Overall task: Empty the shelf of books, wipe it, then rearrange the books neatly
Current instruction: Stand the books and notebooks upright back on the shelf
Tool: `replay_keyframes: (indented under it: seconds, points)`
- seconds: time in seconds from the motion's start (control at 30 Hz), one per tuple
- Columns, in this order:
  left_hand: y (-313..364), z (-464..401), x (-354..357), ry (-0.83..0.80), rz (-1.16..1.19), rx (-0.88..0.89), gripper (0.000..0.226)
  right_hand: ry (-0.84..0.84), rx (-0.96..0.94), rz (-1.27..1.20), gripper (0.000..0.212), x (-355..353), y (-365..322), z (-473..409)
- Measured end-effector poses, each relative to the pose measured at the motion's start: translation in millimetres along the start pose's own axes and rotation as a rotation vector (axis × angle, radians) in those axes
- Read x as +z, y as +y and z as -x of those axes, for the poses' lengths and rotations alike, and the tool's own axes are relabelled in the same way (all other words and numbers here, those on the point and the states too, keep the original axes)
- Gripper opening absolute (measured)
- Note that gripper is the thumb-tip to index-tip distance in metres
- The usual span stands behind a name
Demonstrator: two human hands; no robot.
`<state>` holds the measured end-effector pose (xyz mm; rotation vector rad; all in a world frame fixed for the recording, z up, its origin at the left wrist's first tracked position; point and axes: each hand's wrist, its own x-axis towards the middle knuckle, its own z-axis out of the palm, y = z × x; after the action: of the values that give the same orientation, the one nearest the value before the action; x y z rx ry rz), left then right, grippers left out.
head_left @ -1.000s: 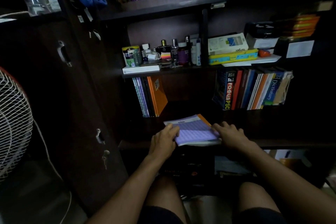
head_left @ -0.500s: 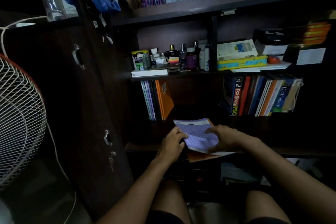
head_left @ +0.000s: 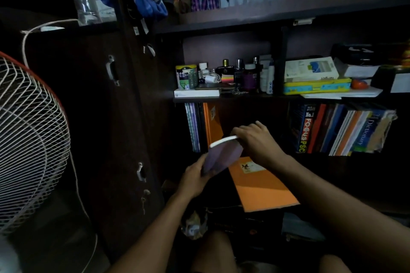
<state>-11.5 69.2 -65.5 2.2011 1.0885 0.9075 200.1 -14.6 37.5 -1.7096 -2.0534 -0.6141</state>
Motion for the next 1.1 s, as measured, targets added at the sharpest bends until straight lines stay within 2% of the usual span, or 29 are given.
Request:
replay_keyframes:
  seconds: [0.17,0.23,0.33,0.43,0.5,0.63,0.8,0.97,1.1]
  points:
    - [-16.4,-3.0,-10.5,0.092,0.0,-0.13,0.032,0.074,-0.046,-0.05,0.012,22.6,-19.5,-52.4]
    - [-29.3,-7.2,-11.8,0.126,-0.042,-0.211,0.038,0.119,0.003,-0.105,0.032,29.7,-24.9,-69.7]
    - [-50.1,-15.5,-11.9,0.249,-0.083,-0.278,0.04,0.132,0.193,-0.288,0.059,37.9,-28.6,-87.4]
    - [-64.2,-28.4,-10.4,0.428,-0.094,-0.34,0.034,-0.042,0.335,-0.333,0.068,61.0,-28.1,-89.0]
    - [-66.4,-35.1,-9.0,0.471,-0.093,-0.382,0.033,-0.167,0.439,-0.351,0.075,86.4,-25.8,-85.6]
    - [-72.4,-47.0,-3.1,0.472,-0.04,-0.4,0.025,-0.234,0.622,-0.405,0.093,138.1,-22.2,-84.6]
    - [-85.4,-52.3,1.4,0.47,-0.042,-0.384,0.03,-0.246,0.631,-0.548,0.104,184.0,-14.6,-98.8]
    - [-92.4,-53.5,6.6,0.48,-0.077,-0.352,0.031,-0.166,0.634,-0.613,0.116,214.4,-11.8,-124.9]
    - [-92.8,-53.0,6.9,0.476,-0.093,-0.326,0.04,-0.063,0.65,-0.732,0.128,234.3,-7.5,-140.1]
